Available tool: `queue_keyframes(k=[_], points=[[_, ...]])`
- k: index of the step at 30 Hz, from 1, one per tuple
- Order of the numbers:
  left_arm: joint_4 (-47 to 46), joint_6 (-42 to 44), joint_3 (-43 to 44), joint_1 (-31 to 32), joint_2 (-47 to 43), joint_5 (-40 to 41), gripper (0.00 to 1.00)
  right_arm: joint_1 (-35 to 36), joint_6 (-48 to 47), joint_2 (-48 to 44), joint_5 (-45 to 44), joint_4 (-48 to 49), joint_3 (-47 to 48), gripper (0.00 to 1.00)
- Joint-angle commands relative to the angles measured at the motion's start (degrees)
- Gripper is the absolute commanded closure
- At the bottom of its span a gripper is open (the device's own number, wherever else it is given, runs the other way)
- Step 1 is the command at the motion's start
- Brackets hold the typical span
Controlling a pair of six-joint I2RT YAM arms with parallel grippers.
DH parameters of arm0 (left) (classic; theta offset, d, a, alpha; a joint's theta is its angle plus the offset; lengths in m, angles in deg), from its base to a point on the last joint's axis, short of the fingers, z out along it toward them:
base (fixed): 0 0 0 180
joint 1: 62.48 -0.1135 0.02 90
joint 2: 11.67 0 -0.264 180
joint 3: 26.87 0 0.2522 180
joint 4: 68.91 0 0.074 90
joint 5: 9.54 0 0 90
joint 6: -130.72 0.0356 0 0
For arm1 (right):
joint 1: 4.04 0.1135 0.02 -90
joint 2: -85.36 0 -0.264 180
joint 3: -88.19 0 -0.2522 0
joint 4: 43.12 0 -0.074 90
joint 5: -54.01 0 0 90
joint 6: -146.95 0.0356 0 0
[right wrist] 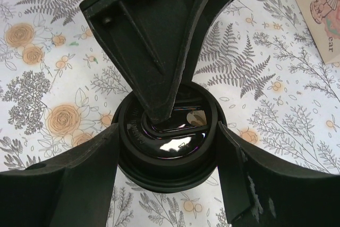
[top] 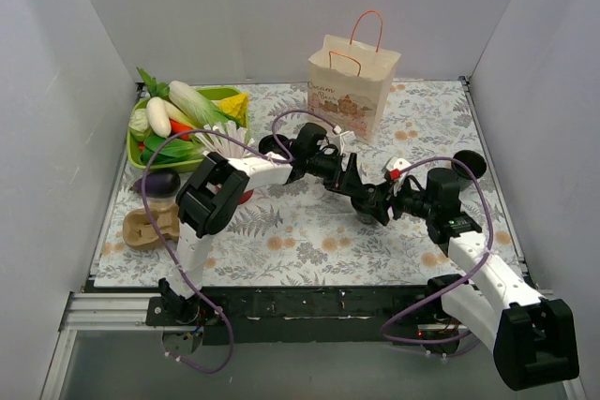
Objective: Pack the takeout coffee
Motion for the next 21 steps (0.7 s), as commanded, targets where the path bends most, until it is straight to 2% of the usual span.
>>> queue_keyframes(k=[1, 7, 12, 15, 18, 21], points=[[6.9, 4.7, -0.8, 0.8, -3.3, 6.0, 0.27, 0.1, 5.7, 3.1, 3.7, 6.3, -3.8, 0.48], [8.7, 6.3, -0.3, 1.5, -3.4, 7.8, 0.27, 0.2, 3.5, 2.7, 4.7, 5.6, -4.4, 0.47], [10.2, 7.5, -0.8, 2.2, -2.3, 11.1, 0.28, 0.1, -4.5, -0.3, 7.3, 2.1, -5.3, 0.36], [10.8, 7.9, -1.6, 2.2, -2.0, 13.4, 0.29, 0.2, -6.2, -1.7, 7.8, 0.9, -5.8, 0.31], [11.6, 8.2, -2.1, 2.2, -1.3, 15.1, 0.29, 0.1, -8.7, -1.6, 8.4, -3.7, -4.6, 0.29], [11.7, 8.3, -2.5, 2.2, -0.9, 15.6, 0.30, 0.2, -9.2, -2.0, 8.0, -3.7, -3.8, 0.27]])
